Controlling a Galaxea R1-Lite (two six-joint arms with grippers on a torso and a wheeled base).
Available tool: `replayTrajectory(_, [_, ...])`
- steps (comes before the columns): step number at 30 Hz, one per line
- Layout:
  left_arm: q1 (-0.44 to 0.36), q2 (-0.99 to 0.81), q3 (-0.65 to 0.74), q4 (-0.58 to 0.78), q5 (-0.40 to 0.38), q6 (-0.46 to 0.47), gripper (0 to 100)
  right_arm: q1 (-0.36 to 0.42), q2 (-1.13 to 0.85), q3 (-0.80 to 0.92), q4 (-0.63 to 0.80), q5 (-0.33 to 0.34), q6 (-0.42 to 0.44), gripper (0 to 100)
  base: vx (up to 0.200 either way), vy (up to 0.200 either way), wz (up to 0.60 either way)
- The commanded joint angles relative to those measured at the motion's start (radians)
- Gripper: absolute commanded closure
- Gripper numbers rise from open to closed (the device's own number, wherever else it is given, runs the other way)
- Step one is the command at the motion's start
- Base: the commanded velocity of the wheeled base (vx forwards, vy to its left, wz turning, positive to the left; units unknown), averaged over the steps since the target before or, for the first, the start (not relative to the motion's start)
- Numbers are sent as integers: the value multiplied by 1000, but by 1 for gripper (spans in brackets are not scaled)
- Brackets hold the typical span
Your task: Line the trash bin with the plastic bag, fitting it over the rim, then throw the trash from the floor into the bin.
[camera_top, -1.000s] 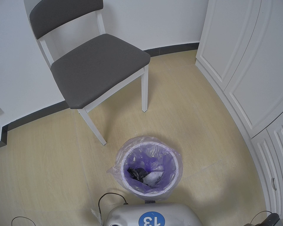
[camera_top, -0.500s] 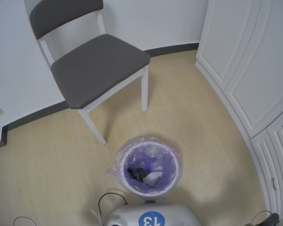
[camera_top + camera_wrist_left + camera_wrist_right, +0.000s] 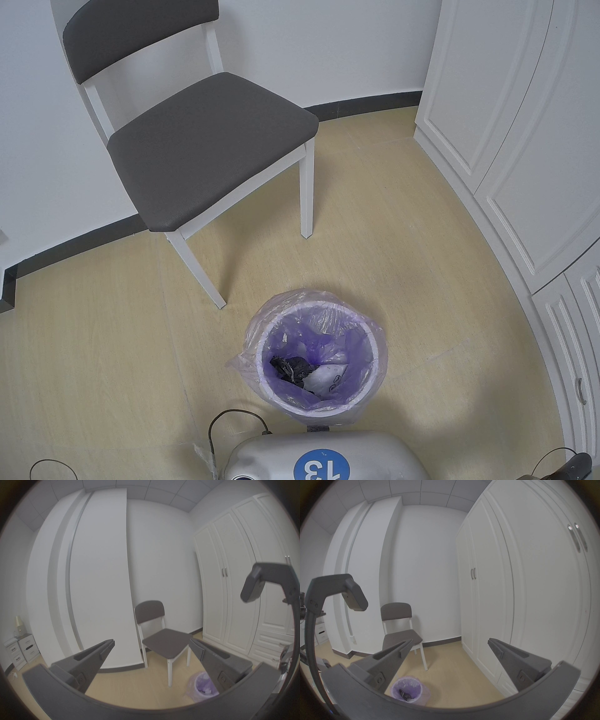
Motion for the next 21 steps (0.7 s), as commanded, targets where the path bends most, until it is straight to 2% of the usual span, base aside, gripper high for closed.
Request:
replayTrajectory(1, [11,-36,234,-107,-22,-30,0,0,-10,161,-68,26,-2,0,0,0,0])
replayTrajectory(2, [11,-36,327,-182,-26,-44,0,0,-10,230,-118,26,-2,0,0,0,0])
replayTrajectory(3, [11,-36,327,-182,-26,-44,0,0,-10,230,-118,26,-2,0,0,0,0])
replayTrajectory(4, [11,-36,472,-306,-23,-56,0,0,-10,337,-218,28,-2,0,0,0,0])
replayTrajectory(8, [11,-36,731,-582,-32,-58,0,0,-10,559,-454,43,-4,0,0,0,0])
replayTrajectory(9, [11,-36,746,-596,-32,-58,0,0,-10,572,-468,44,-4,0,0,0,0])
replayTrajectory(10, [11,-36,828,-651,-32,-58,0,0,-10,653,-536,61,-14,0,0,0,0])
replayTrajectory(15, [11,-36,947,-668,-17,-59,0,0,-10,789,-606,72,-60,0,0,0,0])
replayTrajectory(21, [11,-36,955,-608,1,-93,0,0,-10,852,-626,74,-86,0,0,0,0])
